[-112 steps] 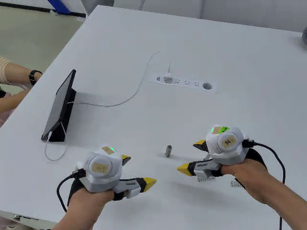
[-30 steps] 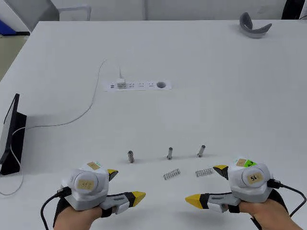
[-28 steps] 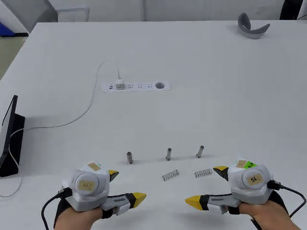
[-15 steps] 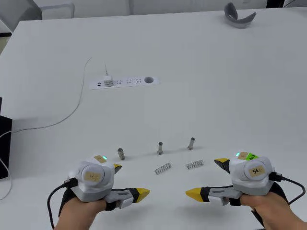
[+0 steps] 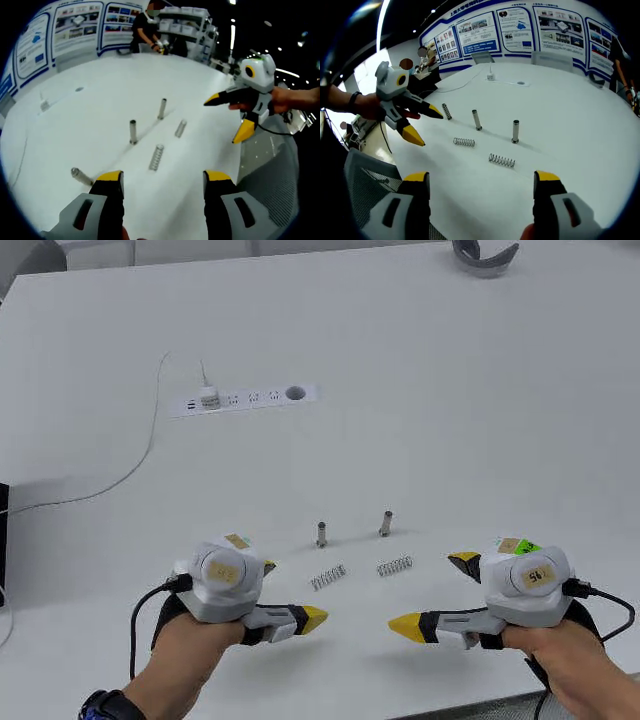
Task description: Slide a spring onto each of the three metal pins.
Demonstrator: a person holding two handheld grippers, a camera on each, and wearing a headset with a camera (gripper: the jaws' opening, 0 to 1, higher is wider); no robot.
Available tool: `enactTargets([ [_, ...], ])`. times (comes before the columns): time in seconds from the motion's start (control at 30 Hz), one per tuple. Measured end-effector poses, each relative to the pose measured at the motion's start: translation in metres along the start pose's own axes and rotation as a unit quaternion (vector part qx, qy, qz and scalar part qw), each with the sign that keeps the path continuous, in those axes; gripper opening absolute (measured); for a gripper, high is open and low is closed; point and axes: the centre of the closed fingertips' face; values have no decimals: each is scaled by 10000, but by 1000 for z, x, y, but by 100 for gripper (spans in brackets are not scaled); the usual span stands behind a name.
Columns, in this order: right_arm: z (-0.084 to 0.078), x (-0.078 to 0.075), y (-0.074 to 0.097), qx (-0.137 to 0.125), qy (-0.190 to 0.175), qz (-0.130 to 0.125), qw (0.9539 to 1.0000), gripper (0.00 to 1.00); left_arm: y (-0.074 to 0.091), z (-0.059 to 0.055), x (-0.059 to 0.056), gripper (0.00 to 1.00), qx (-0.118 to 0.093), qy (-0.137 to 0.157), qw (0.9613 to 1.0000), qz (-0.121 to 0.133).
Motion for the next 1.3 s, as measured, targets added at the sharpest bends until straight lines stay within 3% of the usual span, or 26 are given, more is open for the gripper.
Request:
enactTargets([
  [0.23, -6, -1, 4, -11, -86, -37, 10000, 87, -15, 3, -1, 64, 107, -103, 9999, -61],
  [0.57, -9, 1, 10, -68, -207, -66, 9997, 87, -32, -3, 4, 58, 321, -195, 9993, -61],
  [0.77, -10, 4, 10, -101, -277, -68, 9995, 86, -44, -8, 10, 54, 394, -90, 9992, -26],
  [1.3, -13, 9, 7, -97, -396, -17, 9992, 85, -52, -11, 16, 39, 315, -32, 9995, 71],
])
Point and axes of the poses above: the centre of the closed fingertips' face, and the gripper's own axes: y roughly backward along the fingers, x roughly to its left, z roughly out of its top, and after that the axes turned 11 degrees about y, right-handed
